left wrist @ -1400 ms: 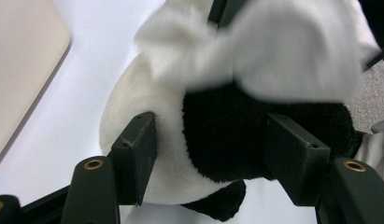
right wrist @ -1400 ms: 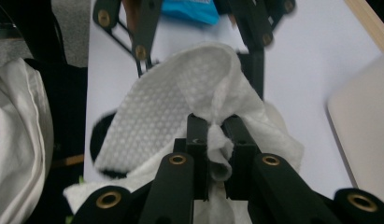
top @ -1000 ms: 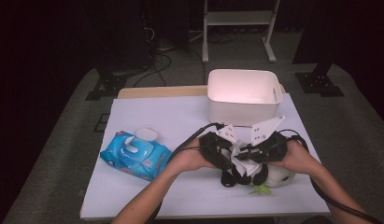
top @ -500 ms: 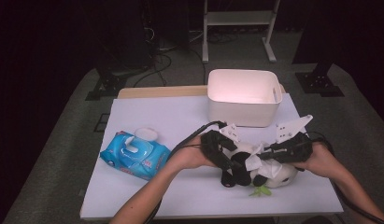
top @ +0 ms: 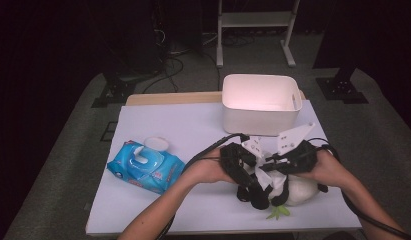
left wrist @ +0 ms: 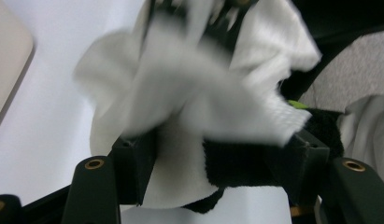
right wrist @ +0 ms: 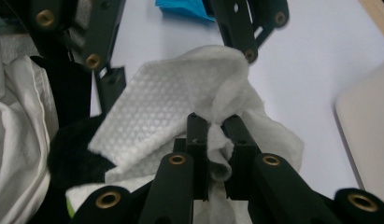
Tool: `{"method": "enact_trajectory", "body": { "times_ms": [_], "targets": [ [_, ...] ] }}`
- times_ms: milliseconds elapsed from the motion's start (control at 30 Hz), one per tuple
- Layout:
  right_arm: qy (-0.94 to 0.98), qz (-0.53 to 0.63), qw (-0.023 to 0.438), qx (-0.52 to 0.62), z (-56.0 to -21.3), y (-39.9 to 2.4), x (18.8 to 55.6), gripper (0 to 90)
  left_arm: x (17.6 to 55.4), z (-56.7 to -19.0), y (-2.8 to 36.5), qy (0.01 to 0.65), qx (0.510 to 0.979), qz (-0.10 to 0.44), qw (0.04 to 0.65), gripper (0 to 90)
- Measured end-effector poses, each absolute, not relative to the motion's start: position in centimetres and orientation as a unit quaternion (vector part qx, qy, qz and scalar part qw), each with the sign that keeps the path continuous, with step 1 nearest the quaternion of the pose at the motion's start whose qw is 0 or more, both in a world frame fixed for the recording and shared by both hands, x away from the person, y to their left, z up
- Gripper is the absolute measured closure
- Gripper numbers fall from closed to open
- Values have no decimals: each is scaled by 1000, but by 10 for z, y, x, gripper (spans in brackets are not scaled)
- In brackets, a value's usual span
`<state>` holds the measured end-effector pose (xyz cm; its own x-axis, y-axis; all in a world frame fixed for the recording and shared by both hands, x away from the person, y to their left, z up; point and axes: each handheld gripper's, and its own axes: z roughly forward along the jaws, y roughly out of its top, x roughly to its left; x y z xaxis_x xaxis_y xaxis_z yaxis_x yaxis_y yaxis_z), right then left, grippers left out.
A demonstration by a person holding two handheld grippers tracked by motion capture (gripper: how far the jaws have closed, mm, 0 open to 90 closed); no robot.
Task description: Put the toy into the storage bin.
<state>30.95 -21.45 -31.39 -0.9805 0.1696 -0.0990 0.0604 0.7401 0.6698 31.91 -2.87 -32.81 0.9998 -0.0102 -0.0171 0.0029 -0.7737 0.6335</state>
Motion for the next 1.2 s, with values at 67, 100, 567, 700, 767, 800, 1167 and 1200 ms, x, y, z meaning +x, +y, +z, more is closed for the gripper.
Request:
{"method": "enact_trajectory", "body": {
  "times_ms": [67, 100, 567, 700, 767, 800, 1167, 1200],
  "targets": [
    [933, 348, 76, 58, -316, -207, 311, 820, 319, -329, -27, 0, 942, -6, 334, 372],
    [932, 349, 73, 59, -317, -209, 312, 821, 319, -330, -25, 4, 941, -9, 339, 376],
    [930, 332, 77, 138, -333, -276, 302, 818, 326, -333, -21, 23, 939, -11, 342, 380],
    [927, 335, 82, 147, -330, -290, 298, 818, 326, -332, -23, 23, 941, -9, 336, 381],
    [926, 337, 83, 147, -330, -293, 297, 818, 326, -332, -22, 25, 941, -9, 336, 381],
    [925, 338, 85, 151, -329, -296, 296, 818, 326, -332, -21, 23, 942, -8, 335, 381],
    [914, 358, 74, 177, -341, -308, 293, 819, 321, -318, -30, 15, 942, 0, 334, 340],
    [914, 358, 74, 177, -341, -308, 293, 819, 320, -316, -34, 11, 942, 1, 336, 340]
  ]
}}
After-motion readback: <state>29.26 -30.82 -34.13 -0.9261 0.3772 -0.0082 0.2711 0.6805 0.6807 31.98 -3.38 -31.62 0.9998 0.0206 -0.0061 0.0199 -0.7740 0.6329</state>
